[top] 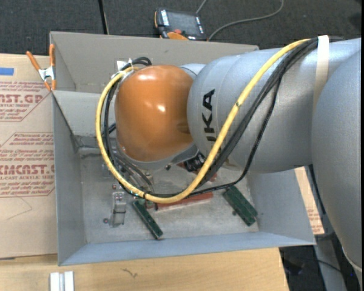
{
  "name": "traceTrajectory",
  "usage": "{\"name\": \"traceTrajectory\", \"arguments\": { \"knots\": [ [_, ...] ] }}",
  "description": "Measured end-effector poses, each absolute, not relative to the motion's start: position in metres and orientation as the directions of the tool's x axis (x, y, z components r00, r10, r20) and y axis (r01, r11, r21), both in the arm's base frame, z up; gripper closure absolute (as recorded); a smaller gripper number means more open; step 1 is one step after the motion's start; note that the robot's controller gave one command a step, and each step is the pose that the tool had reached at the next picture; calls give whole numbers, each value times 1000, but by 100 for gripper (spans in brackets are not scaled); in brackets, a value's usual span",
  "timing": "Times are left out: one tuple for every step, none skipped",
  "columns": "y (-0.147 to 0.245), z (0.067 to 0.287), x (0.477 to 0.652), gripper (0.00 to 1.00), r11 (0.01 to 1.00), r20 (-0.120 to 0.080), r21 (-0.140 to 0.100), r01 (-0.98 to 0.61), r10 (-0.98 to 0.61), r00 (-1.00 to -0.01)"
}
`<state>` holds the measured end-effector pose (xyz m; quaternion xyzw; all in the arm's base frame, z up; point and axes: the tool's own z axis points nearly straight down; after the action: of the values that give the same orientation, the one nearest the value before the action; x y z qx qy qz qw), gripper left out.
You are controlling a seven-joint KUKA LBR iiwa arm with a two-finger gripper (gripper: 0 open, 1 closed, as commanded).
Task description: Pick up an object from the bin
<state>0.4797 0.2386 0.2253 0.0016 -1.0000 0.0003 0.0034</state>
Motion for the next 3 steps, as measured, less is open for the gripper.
{"name": "traceTrajectory", "arguments": {
  "knots": [
    [178,100,593,0,982,1,0,-191,-191,-982],
    [119,69,557,0,969,2,1,-245,-245,-969],
    [54,70,529,0,929,1,0,-370,-370,-929]
  ]
}}
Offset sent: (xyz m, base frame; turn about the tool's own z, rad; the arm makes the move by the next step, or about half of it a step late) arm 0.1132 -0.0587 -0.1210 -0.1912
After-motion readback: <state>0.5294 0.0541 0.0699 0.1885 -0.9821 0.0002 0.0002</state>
